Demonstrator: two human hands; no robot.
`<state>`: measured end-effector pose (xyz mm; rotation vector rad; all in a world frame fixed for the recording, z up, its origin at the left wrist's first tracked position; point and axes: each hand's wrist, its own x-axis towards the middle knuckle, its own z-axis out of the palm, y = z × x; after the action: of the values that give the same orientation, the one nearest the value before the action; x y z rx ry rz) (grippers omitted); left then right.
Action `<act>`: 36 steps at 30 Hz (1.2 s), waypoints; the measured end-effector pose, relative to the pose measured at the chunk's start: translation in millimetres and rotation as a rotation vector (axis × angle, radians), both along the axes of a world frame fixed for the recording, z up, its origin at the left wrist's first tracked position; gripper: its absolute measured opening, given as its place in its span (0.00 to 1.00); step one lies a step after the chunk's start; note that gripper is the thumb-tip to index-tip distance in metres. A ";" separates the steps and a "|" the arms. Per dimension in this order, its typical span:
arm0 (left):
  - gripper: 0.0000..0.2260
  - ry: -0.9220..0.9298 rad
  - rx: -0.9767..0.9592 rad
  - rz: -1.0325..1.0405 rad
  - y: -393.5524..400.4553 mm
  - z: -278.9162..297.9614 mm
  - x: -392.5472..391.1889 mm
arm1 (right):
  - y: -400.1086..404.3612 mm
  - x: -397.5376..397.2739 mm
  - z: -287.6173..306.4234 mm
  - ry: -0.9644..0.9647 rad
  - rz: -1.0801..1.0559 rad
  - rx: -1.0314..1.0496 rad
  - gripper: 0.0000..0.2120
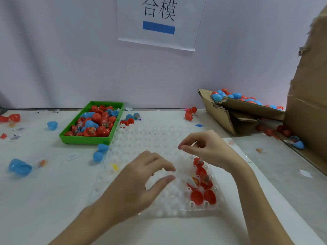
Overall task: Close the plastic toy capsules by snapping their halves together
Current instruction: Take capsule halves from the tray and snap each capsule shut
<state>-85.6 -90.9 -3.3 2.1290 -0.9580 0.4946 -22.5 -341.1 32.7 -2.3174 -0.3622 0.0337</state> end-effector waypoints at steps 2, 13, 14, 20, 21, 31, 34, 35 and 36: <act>0.07 -0.292 0.234 -0.067 -14.2 -9.8 -10.9 | -6.3 -3.5 2.7 0.017 0.069 -0.062 0.02; 0.19 -0.465 0.463 -0.138 -39.7 -25.2 -28.2 | -18.6 -23.9 18.0 0.143 0.162 -0.397 0.04; 0.19 -0.457 0.458 -0.135 -40.5 -26.6 -28.4 | -17.6 -24.0 17.5 0.150 0.160 -0.409 0.04; 0.15 -0.377 0.346 -0.154 -39.3 -25.7 -27.7 | -8.3 -23.6 12.4 0.140 0.151 -0.475 0.07; 0.14 -0.347 0.318 -0.159 -38.0 -25.0 -27.6 | -8.7 -23.3 13.0 0.131 0.152 -0.472 0.08; 0.09 -0.011 -0.166 0.005 -17.3 -4.7 -10.2 | 9.4 -20.9 16.7 0.215 0.153 0.165 0.04; 0.11 0.041 -0.329 0.164 -9.1 1.0 -2.6 | 33.0 -20.0 10.4 0.221 0.123 0.342 0.04; 0.11 0.100 -0.384 0.194 -6.1 2.0 0.1 | 41.2 -19.6 7.3 0.204 0.100 0.365 0.04; 0.11 0.173 -0.435 0.198 -3.3 2.7 2.9 | 48.2 -19.0 3.8 0.176 0.070 0.384 0.04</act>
<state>-82.7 -94.2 -0.6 1.8388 -0.4899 0.5501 -41.5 -292.9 36.6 -1.9057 -0.3279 0.1860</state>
